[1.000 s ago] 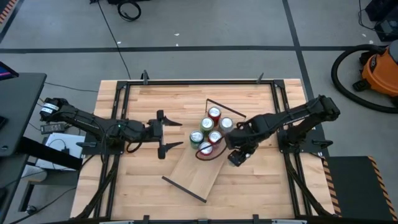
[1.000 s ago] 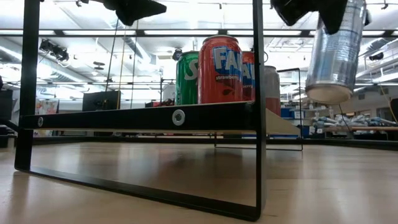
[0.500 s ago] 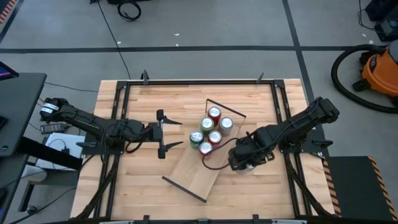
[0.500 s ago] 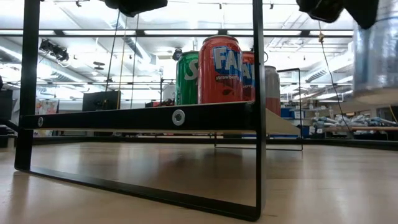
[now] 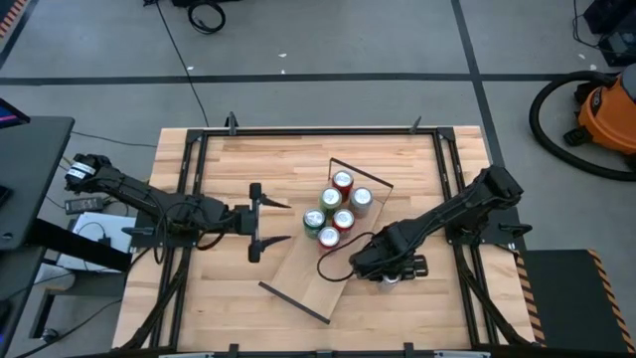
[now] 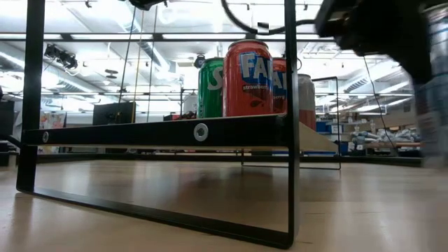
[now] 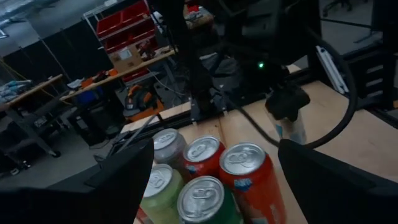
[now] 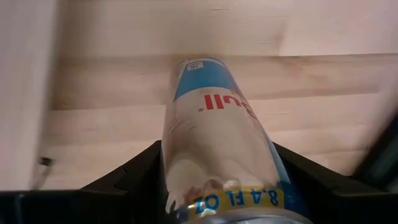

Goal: Place canned beverage on shelf
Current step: Put the blue soda can on the shelf

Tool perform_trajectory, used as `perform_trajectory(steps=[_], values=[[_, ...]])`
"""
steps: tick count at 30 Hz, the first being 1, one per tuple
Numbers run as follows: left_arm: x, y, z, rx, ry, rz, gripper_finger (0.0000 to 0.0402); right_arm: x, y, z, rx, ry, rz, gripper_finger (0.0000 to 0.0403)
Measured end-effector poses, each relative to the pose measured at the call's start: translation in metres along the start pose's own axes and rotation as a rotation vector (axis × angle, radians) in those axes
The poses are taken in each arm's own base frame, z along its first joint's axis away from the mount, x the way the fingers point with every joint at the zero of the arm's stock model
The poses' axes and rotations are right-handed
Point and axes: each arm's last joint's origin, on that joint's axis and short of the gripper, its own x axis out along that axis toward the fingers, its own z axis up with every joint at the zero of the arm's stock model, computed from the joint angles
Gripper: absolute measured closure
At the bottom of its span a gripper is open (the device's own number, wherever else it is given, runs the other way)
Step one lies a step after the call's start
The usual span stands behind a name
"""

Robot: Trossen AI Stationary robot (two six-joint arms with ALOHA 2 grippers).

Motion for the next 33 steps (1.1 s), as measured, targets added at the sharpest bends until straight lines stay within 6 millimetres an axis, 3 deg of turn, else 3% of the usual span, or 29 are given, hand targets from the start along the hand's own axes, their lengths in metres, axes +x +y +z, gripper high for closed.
perform_trajectory(steps=[10, 20, 33], values=[[-0.004, -0.011, 0.000, 0.029, 0.014, -0.059, 0.0047, 0.013, 0.014, -0.004, 0.089, -0.020, 0.084, 0.0145], [-0.009, -0.023, 0.002, 0.051, 0.016, -0.118, 0.0047, 0.013, 0.016, -0.004, 0.085, -0.011, 0.101, 0.0079], [-0.010, -0.024, 0.001, 0.075, 0.018, -0.123, 0.0047, -0.028, 0.008, -0.012, -0.050, -0.046, 0.039, 0.0061]])
